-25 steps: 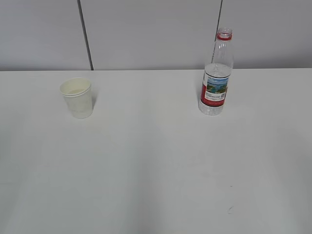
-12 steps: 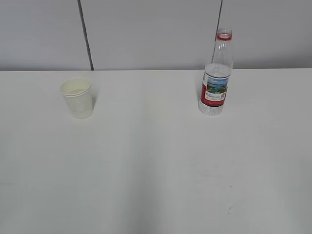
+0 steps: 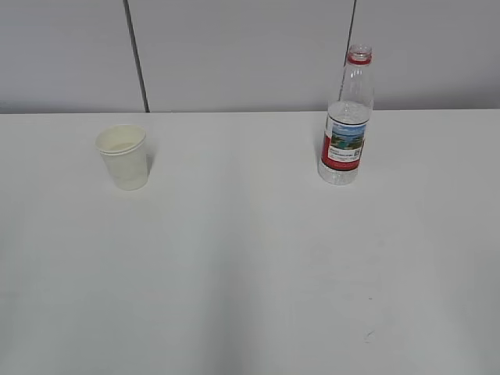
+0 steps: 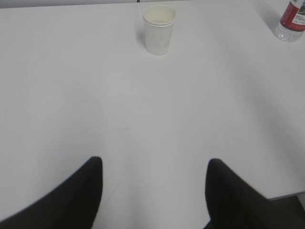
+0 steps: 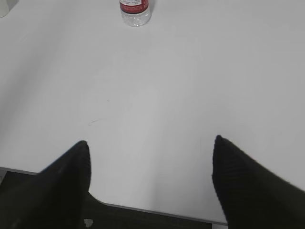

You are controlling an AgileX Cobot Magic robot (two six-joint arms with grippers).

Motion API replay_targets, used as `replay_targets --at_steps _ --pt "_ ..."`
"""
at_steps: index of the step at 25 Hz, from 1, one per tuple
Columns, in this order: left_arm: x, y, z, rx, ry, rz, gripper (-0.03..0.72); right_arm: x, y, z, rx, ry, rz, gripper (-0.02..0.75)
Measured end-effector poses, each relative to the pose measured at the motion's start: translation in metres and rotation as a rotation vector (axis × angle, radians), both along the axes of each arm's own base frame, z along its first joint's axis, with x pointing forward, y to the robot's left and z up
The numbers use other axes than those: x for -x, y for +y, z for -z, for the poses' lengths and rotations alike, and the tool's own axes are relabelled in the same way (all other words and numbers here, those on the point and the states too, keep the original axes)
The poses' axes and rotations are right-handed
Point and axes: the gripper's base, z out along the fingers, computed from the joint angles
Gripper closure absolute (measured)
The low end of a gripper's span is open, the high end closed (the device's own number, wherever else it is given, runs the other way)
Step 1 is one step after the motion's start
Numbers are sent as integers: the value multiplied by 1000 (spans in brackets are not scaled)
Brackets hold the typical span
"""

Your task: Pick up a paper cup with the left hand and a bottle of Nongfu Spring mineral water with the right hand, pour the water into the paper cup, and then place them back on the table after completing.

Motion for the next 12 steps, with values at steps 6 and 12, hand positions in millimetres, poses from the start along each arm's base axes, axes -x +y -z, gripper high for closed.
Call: replay_targets --at_steps 6,12 --pt "0 -1 0 7 -5 14 263 0 0 0 0 -4 0 151" --pt "0 -1 0 8 -6 15 263 0 0 0 -1 -6 0 151"
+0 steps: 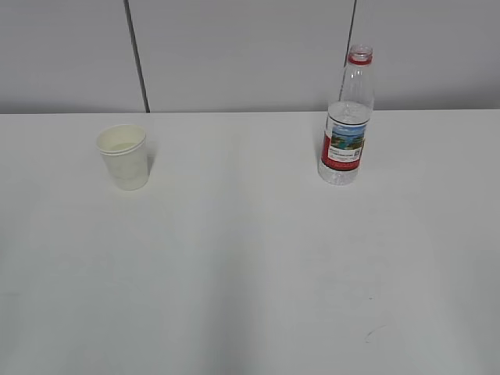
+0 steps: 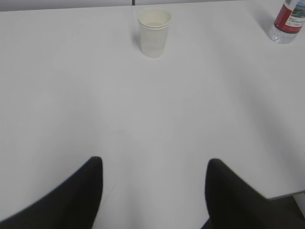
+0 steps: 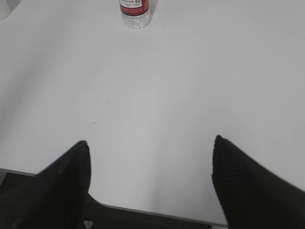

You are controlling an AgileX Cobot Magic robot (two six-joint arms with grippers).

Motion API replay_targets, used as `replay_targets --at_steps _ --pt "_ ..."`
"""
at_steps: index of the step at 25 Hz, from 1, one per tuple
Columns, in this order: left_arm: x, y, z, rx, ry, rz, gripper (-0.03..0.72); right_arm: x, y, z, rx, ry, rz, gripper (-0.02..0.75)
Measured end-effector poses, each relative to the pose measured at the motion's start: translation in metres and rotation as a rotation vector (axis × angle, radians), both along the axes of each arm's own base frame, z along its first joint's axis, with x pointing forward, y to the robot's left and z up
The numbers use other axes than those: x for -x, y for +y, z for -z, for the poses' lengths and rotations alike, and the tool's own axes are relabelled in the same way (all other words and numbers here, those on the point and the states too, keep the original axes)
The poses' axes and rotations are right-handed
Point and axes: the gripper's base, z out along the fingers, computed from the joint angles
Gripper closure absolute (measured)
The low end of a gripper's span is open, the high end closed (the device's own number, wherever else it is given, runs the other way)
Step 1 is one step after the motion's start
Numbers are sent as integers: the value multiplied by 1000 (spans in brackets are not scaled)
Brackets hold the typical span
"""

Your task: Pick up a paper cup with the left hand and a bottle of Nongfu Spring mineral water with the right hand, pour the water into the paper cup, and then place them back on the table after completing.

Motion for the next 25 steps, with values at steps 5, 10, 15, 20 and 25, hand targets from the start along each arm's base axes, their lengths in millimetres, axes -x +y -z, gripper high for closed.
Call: replay_targets --at_steps 5,10,15,20,25 --pt "0 0 0 0 0 0 272 0 0 0 1 0 1 151" --pt "0 0 0 0 0 0 278 0 0 0 1 0 1 151" --pt "0 -1 0 7 1 5 282 0 0 0 1 -1 1 152" --pt "1 -3 0 33 6 24 286 0 -2 0 18 -2 13 152" --pt "1 -3 0 33 6 24 292 0 -4 0 35 -6 24 151"
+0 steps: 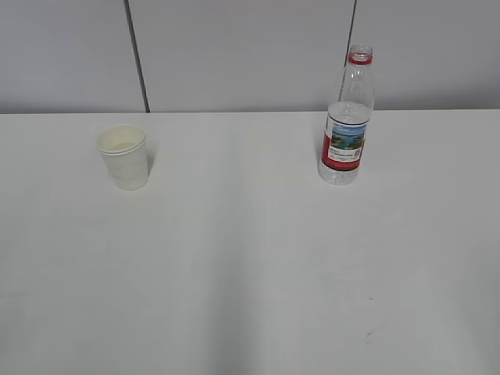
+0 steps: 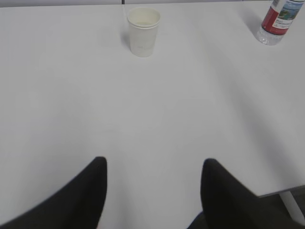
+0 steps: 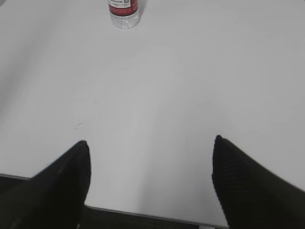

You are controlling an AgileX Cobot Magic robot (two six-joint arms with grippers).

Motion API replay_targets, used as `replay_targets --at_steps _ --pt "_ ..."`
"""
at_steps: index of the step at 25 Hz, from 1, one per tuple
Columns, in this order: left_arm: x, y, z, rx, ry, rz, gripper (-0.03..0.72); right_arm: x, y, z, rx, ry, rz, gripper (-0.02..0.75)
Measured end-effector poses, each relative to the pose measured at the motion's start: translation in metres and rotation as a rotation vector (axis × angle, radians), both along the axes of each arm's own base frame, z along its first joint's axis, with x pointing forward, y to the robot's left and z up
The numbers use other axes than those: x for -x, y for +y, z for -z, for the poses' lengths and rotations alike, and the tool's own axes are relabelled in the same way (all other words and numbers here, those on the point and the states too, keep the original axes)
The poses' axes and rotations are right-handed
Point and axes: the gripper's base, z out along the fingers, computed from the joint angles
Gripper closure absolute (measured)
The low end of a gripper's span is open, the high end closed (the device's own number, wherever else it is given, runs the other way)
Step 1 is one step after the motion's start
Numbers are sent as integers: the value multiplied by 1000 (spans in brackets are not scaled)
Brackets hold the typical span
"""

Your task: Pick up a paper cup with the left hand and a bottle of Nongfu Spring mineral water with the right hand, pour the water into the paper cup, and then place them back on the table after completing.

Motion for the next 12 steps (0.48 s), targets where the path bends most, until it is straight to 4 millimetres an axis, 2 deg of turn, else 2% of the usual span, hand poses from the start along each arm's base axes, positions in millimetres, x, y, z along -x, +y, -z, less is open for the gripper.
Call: replay_targets --at_steps 12 --pt "0 0 0 0 0 0 307 0 -1 0 11 -1 8 152"
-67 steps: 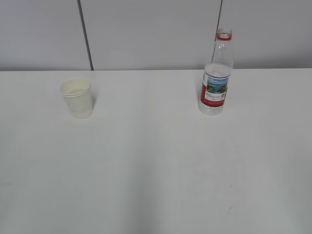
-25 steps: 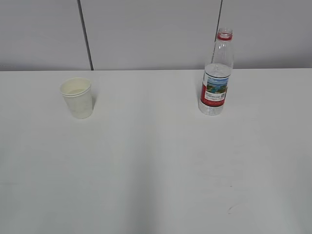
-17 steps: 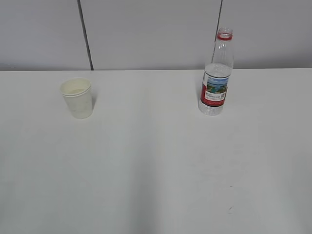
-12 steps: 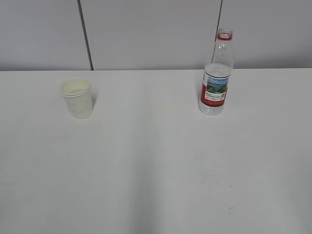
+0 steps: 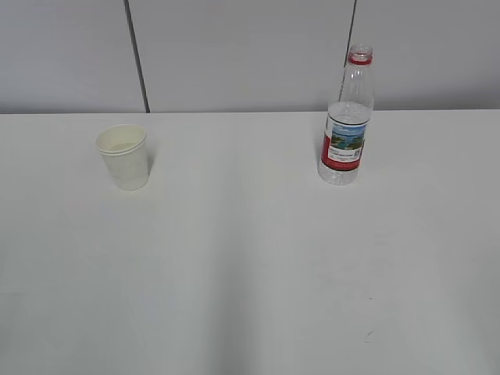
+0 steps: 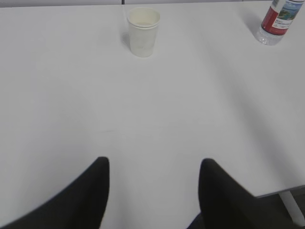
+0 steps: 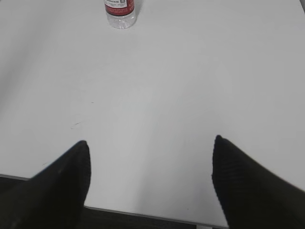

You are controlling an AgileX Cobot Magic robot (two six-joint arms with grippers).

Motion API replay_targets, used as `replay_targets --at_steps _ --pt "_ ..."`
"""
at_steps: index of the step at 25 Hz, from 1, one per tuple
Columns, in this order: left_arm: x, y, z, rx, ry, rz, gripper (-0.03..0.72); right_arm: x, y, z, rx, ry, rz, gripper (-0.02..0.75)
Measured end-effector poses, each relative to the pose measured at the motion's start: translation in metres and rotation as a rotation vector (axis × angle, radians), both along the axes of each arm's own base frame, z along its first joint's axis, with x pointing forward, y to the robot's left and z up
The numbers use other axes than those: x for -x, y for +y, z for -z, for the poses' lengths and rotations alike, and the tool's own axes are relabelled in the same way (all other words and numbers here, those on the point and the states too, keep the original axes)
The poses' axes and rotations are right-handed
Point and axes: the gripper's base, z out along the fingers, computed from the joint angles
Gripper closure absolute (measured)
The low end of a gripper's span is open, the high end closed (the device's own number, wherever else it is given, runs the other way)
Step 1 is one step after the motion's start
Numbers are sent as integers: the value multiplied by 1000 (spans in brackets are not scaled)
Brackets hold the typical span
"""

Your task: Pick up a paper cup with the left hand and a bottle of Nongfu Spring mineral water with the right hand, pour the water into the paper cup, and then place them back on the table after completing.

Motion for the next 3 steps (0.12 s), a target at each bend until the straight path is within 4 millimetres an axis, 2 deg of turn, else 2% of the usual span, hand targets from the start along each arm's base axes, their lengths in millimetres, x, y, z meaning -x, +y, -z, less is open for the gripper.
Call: replay_targets --at_steps 3 --pt "0 0 0 0 0 0 310 0 0 0 1 0 0 152"
